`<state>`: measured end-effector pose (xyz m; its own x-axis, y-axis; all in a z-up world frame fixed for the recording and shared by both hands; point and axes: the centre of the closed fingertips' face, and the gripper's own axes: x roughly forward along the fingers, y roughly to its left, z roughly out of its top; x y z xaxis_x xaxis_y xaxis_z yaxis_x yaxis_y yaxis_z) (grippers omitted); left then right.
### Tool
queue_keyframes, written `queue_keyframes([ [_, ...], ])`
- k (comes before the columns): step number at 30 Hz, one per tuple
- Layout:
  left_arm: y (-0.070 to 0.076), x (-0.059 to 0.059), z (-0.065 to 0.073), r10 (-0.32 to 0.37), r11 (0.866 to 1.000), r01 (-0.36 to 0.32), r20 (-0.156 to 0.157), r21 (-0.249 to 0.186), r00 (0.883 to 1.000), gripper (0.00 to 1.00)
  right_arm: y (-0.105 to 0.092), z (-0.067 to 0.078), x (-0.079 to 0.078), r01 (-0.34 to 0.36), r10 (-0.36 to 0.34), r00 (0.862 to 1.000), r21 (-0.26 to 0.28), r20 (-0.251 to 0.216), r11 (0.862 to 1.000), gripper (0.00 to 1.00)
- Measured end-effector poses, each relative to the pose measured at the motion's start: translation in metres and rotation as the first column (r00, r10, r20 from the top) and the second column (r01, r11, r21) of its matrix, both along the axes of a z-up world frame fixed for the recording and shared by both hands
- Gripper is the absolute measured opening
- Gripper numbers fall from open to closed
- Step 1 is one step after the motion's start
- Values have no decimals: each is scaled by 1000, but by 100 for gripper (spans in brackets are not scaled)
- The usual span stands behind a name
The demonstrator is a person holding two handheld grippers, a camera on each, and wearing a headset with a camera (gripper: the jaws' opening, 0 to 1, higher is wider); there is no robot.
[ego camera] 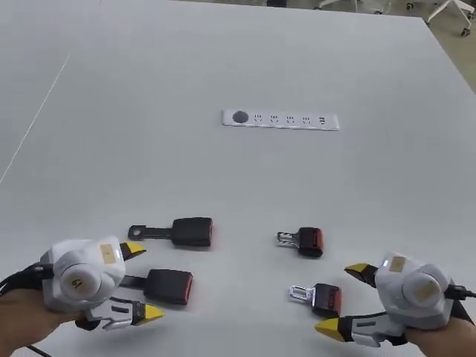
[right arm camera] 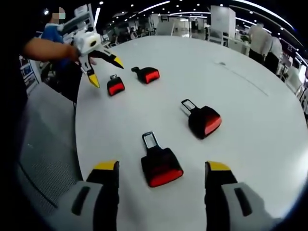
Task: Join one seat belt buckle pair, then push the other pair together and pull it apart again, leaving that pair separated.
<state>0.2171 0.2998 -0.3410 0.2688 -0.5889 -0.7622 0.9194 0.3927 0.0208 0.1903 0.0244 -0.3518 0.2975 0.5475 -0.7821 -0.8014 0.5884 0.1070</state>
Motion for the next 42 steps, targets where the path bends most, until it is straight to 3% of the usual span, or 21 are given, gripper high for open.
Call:
queue_keyframes([
  [8, -4, 0, -15, -66, 997, 67, -35, 32, 997, 65, 3, -5, 0, -39, 39, 999, -4, -23, 999, 73],
  [17, -6, 1, -29, -142, 987, 144, -32, 69, 989, 61, 1, -13, -5, -95, 93, 995, -30, -48, 995, 67],
  [21, -10, -1, -29, -177, 982, 179, -37, 54, 983, 58, -2, -18, -6, -120, 116, 991, -46, -70, 992, 62],
  [25, -11, 0, -30, -195, 979, 197, -43, 50, 980, 57, -2, -18, -2, -144, 140, 988, -52, -63, 988, 59],
  [27, -13, -3, -30, -209, 976, 211, -57, 43, 976, 53, -1, -17, -2, -159, 155, 986, -56, -66, 986, 53],
  [29, -15, -3, -30, -222, 974, 224, -50, 41, 974, 51, 0, -17, -2, -172, 168, 983, -55, -68, 984, 49],
  [34, -12, -1, -29, -204, 978, 206, -58, 35, 977, 39, -1, -20, -5, -239, 235, 970, -90, -59, 967, 38],
  [40, -13, 2, -29, -193, 980, 195, -48, 33, 980, 38, -1, -19, -4, -266, 261, 963, -96, -65, 959, 36],
  [42, -13, 3, -28, -196, 980, 198, -46, 31, 980, 38, -1, -18, -4, -299, 294, 954, -105, -65, 948, 36],
])
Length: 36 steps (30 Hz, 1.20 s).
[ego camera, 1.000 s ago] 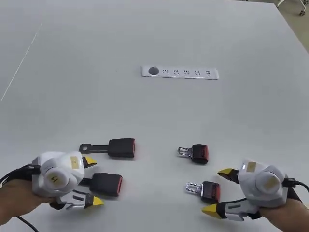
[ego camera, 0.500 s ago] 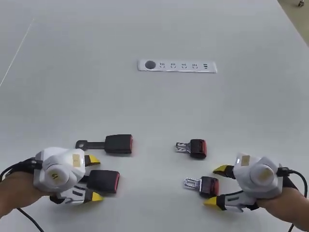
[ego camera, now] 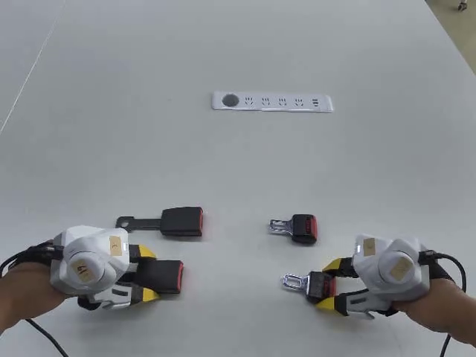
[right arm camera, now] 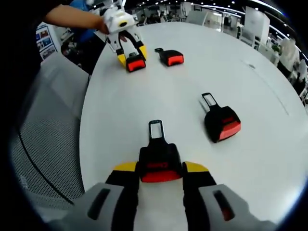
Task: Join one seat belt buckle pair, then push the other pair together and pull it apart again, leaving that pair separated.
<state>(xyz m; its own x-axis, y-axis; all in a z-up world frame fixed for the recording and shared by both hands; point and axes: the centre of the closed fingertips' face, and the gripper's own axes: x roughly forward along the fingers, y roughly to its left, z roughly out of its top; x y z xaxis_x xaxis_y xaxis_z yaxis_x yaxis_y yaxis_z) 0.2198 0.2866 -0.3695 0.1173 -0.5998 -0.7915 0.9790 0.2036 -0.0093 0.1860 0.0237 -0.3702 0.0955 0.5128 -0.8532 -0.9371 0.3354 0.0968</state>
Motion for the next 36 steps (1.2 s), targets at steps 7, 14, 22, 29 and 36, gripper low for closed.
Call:
queue_keyframes([
  [7, -2, 1, 0, -7, 1000, 7, 1, 12, 1000, 37, 4, 1, 2, -37, 37, 999, -12, 1, 999, 35],
  [14, -2, 2, -1, -16, 1000, 16, 2, 19, 1000, 37, 7, 1, 1, -66, 66, 998, -12, 4, 998, 35],
  [22, -3, 1, -2, -44, 998, 44, 1, 40, 999, 36, 17, 1, 2, -96, 96, 995, -3, 11, 995, 35],
  [29, -4, -1, -1, -59, 997, 59, -2, 49, 998, 36, 33, 1, 5, -131, 131, 991, 15, 15, 991, 35],
  [36, -2, -1, -2, -77, 995, 77, -6, 62, 997, 36, 52, 1, 8, -158, 157, 987, 34, 20, 987, 35],
])
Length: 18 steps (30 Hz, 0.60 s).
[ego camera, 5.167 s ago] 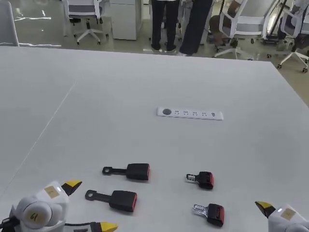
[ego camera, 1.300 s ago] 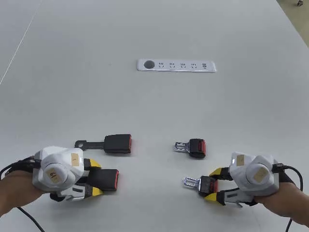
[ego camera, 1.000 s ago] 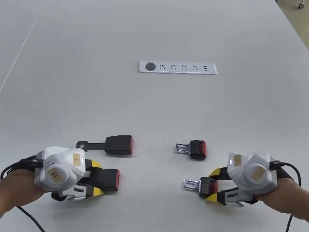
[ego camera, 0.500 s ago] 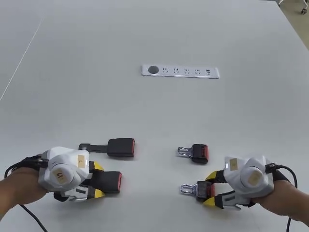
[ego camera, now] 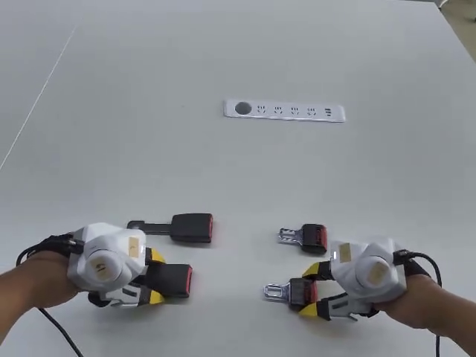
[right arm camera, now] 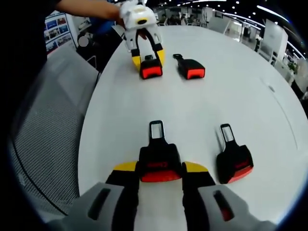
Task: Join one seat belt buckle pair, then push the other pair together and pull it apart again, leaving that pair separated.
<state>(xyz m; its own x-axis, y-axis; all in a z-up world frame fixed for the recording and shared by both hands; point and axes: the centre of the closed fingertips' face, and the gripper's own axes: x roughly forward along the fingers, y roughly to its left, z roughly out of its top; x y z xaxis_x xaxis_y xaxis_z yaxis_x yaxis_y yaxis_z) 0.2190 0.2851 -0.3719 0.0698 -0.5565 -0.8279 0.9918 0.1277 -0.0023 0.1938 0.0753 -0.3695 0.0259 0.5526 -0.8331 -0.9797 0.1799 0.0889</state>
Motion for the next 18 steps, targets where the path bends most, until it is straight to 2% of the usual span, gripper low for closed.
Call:
queue_keyframes([
  [12, 1, -1, 1, -16, 1000, 16, -4, 21, 1000, 35, 41, 1, 4, -35, 34, 999, 32, 4, 999, 35],
  [15, 1, -1, 1, -17, 1000, 17, -5, 26, 1000, 35, 52, 1, 6, -50, 50, 999, 42, 20, 998, 35],
  [17, 1, -1, 1, -18, 999, 18, -6, 29, 1000, 35, 59, 0, 7, -34, 34, 999, 44, 0, 998, 35],
  [18, 1, -1, 1, -18, 999, 18, -6, 31, 1000, 35, 64, 1, 9, -30, 30, 1000, 47, 8, 998, 35],
])
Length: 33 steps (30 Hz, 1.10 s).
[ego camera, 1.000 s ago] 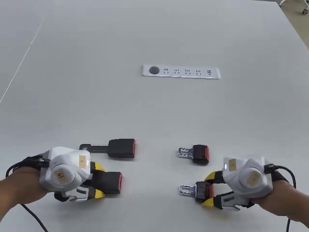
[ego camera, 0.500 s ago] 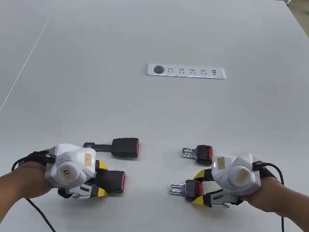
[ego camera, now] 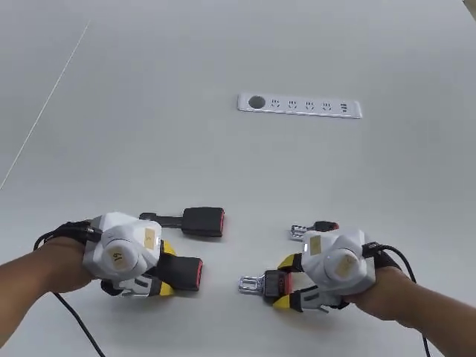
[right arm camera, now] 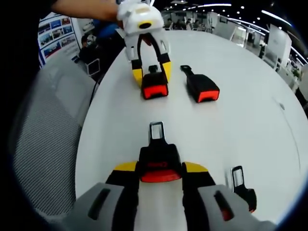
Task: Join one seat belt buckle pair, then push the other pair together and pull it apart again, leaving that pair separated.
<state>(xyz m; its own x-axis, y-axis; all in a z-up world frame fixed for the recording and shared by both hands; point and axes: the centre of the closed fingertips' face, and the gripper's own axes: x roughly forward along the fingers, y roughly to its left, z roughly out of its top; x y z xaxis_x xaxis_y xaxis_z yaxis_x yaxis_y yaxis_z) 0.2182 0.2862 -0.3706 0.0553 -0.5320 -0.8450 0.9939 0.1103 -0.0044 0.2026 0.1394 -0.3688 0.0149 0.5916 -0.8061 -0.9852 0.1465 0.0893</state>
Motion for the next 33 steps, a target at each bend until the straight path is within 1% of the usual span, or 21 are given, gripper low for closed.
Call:
queue_keyframes([
  [4, 0, 0, 0, 0, 1000, 0, -1, 4, 1000, 35, 14, 0, 1, -10, 10, 1000, 3, 1, 1000, 35],
  [6, 1, 1, -1, -1, 1000, 1, 0, 8, 1000, 35, 22, 0, 1, -2, 2, 1000, 0, -8, 1000, 35],
  [8, 1, 1, -1, -3, 1000, 3, 0, 13, 1000, 35, 30, 0, 3, -6, 6, 1000, 8, 0, 1000, 35],
  [9, 1, 1, -2, -2, 1000, 2, 0, 15, 1000, 35, 34, 0, 5, 19, -19, 1000, 12, -12, 1000, 35],
  [10, 1, 2, -2, -2, 1000, 2, -1, 16, 1000, 35, 37, 0, 7, 26, -26, 1000, 18, -15, 1000, 35],
  [12, 0, 2, -2, 0, 1000, 0, -2, 18, 1000, 35, 44, 0, 6, 1, -1, 1000, 23, -6, 1000, 35],
  [17, 0, 1, -2, -5, 1000, 5, -4, 24, 1000, 35, 57, 1, 9, -3, 3, 1000, 38, -4, 999, 35],
  [18, -1, 1, -2, -7, 1000, 7, -3, 25, 1000, 35, 61, 1, 8, -5, 6, 1000, 48, -19, 999, 35],
  [19, -1, 1, -1, -7, 1000, 7, -2, 25, 1000, 35, 64, 2, 8, -20, 20, 1000, 61, -7, 998, 35],
  [22, -1, 1, -2, -12, 1000, 12, -1, 25, 1000, 35, 74, 3, 9, -26, 26, 1000, 79, -4, 997, 34],
  [23, -1, 0, -3, -19, 999, 19, -2, 31, 1000, 35, 72, 2, 10, -65, 65, 998, 50, 10, 997, 34],
  [24, -1, 0, -3, -21, 999, 21, -1, 33, 1000, 35, 72, 2, 10, -47, 47, 999, 58, 1, 997, 34],
  [28, -2, -1, -3, -34, 999, 34, 5, 42, 999, 34, 71, 2, 10, -51, 52, 999, 69, -4, 996, 34],
  [30, -1, -1, -4, -36, 998, 36, -1, 46, 999, 34, 73, 1, 10, -44, 45, 999, 73, -5, 996, 34],
  [32, -1, 0, -5, -62, 996, 62, -4, 60, 998, 34, 76, 1, 11, -37, 38, 999, 80, -7, 996, 33],
  [33, -2, 0, -4, -60, 996, 61, -6, 58, 998, 34, 78, 2, 11, -31, 32, 999, 81, -10, 996, 33],
])
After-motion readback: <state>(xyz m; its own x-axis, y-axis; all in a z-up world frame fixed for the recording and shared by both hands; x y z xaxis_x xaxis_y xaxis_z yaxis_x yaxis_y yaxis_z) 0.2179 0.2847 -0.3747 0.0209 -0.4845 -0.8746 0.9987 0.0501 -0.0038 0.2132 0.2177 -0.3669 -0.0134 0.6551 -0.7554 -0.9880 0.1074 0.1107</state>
